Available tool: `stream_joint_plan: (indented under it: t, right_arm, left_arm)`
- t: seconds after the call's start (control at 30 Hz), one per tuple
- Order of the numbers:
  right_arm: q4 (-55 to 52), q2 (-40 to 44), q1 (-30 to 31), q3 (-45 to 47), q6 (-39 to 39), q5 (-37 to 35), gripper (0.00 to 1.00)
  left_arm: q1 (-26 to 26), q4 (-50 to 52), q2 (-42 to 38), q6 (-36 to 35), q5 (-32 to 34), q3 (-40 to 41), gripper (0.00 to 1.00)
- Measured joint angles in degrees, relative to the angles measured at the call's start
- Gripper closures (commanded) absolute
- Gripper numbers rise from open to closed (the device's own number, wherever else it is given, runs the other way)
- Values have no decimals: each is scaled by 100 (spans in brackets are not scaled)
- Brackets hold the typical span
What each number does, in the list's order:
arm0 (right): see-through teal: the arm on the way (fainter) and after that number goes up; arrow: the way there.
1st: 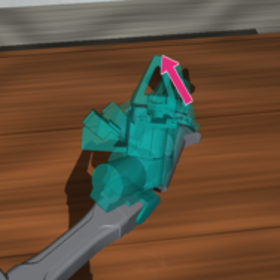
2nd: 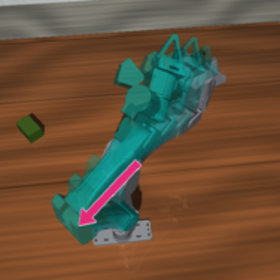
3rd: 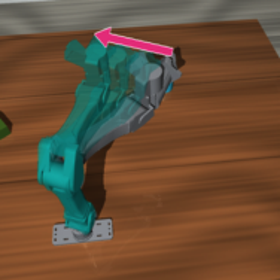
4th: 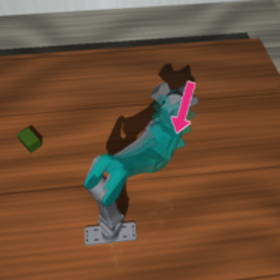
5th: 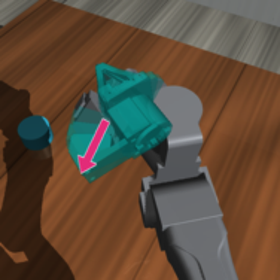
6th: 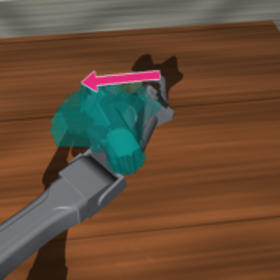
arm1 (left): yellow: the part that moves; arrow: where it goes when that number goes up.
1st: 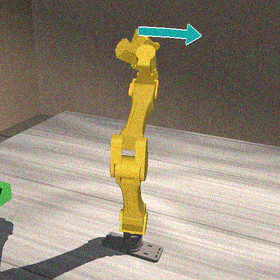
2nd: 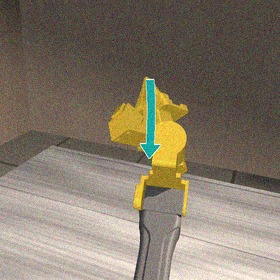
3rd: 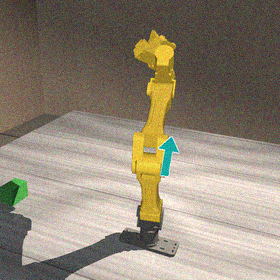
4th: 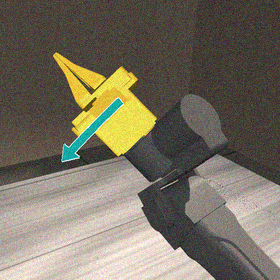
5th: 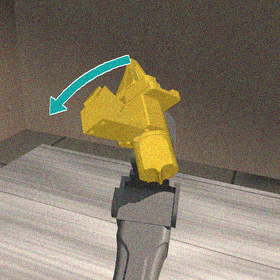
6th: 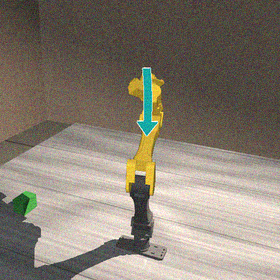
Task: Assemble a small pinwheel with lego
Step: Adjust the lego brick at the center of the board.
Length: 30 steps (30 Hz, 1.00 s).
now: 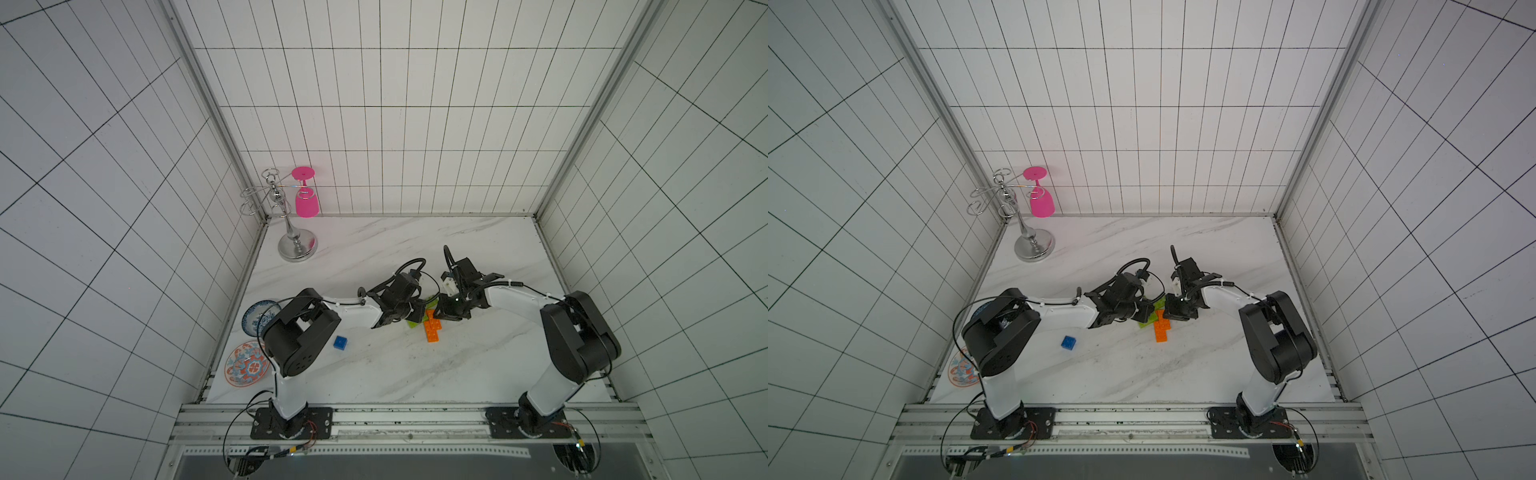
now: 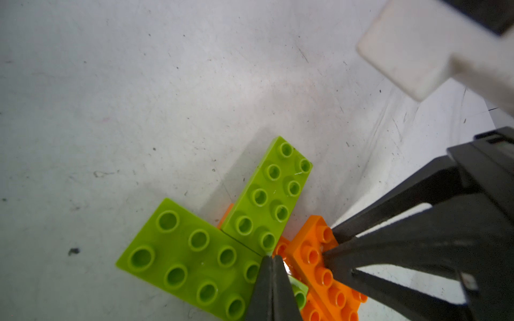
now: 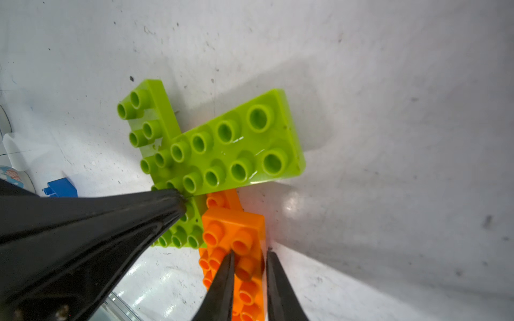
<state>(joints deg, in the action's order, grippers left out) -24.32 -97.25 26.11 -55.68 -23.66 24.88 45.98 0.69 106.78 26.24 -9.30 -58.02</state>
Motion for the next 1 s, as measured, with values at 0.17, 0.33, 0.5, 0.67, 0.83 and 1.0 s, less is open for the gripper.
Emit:
stream_joint_plan:
  t: [0.17,0.33,0.5,0.67,0.83,1.0]
  right_arm:
    - [-103,-90,164,-157,131,-170,78]
    - [-221,-109,219,-232,219,-289,79]
    - [-306,-168,256,-310,254,-400,78]
    - [-356,-146,284,-330,273,-555,77]
    - [-385,-9,289,-334,273,-592,75]
    - [-413,46,289,-415,291,-588,79]
  left_arm:
    - [-39,2,0,-22,-24,17,100]
    - [-74,-4,-13,-35,-81,46,100]
    - [-111,-46,-44,-37,-127,101,100]
    - [-146,-44,-149,-39,-160,181,100]
    - [-160,-48,-258,-42,-197,188,100]
    - [-160,-48,-267,-59,-214,190,100]
